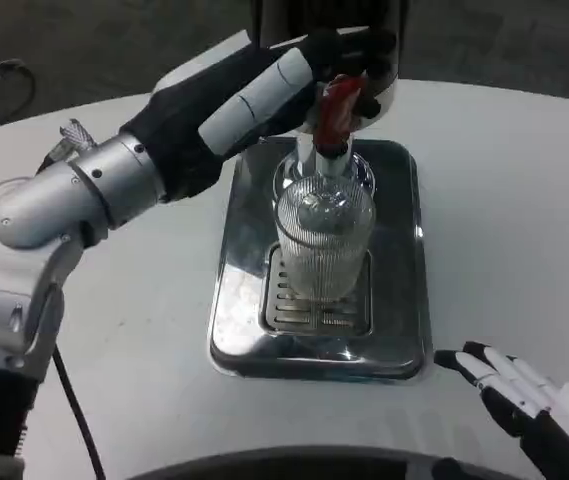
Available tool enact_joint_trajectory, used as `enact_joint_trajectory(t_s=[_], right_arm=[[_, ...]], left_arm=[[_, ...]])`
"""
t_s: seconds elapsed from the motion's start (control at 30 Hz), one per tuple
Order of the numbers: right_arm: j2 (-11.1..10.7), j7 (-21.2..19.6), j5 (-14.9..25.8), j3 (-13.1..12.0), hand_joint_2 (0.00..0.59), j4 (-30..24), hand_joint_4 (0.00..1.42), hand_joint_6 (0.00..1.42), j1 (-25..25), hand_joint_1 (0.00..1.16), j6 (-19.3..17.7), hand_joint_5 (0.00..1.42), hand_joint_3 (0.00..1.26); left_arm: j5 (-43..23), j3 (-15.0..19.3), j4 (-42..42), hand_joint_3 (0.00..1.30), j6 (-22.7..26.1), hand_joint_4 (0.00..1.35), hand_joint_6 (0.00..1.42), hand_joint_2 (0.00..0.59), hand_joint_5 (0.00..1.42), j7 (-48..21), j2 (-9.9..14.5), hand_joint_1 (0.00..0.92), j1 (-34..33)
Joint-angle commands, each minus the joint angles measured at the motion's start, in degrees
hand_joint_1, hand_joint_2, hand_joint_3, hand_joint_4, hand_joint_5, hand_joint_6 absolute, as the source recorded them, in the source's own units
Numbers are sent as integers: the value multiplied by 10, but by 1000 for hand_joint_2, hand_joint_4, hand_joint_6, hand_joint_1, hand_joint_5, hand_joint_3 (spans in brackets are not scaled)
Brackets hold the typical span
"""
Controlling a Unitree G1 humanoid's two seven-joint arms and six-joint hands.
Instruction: Grasp the cup under the faucet to collect the drink, then remove the cup.
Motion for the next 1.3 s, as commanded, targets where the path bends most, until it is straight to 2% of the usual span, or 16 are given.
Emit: enact_joint_trajectory(t_s=[0.03,0.33,0.67,1.03,1.1,1.17,1.27,1.3], right_arm=[[-2,1,6,-3,484,-9,0,32,4,370,-5,0,83],[-6,2,9,-3,481,-9,0,32,1,370,5,0,83],[-7,2,8,3,480,-8,0,32,-2,370,17,0,83],[-8,3,15,6,480,-5,0,32,-14,370,36,0,83],[-4,5,33,4,480,-2,0,32,-20,370,51,0,83],[4,3,75,-4,477,6,0,32,-31,369,74,0,82],[28,-17,148,-18,417,21,0,32,-54,388,106,0,59],[31,-24,165,-21,370,25,0,41,-60,449,112,0,37]], left_arm=[[19,-19,32,196,-13,145,242,97,264,-26,-4,0,-15],[51,-45,69,217,-52,162,244,100,276,-50,-4,0,-28],[93,-71,112,232,-121,169,231,94,275,-73,7,0,-40],[133,-94,117,228,-182,145,208,96,250,-64,9,0,-35],[138,-95,119,221,-188,138,198,96,238,-62,8,0,-35],[142,-97,121,220,-194,137,196,96,237,-59,8,0,-37],[149,-102,124,220,-201,136,194,96,236,-53,10,0,-38],[152,-104,125,220,-204,136,194,95,236,-51,11,0,-38]])
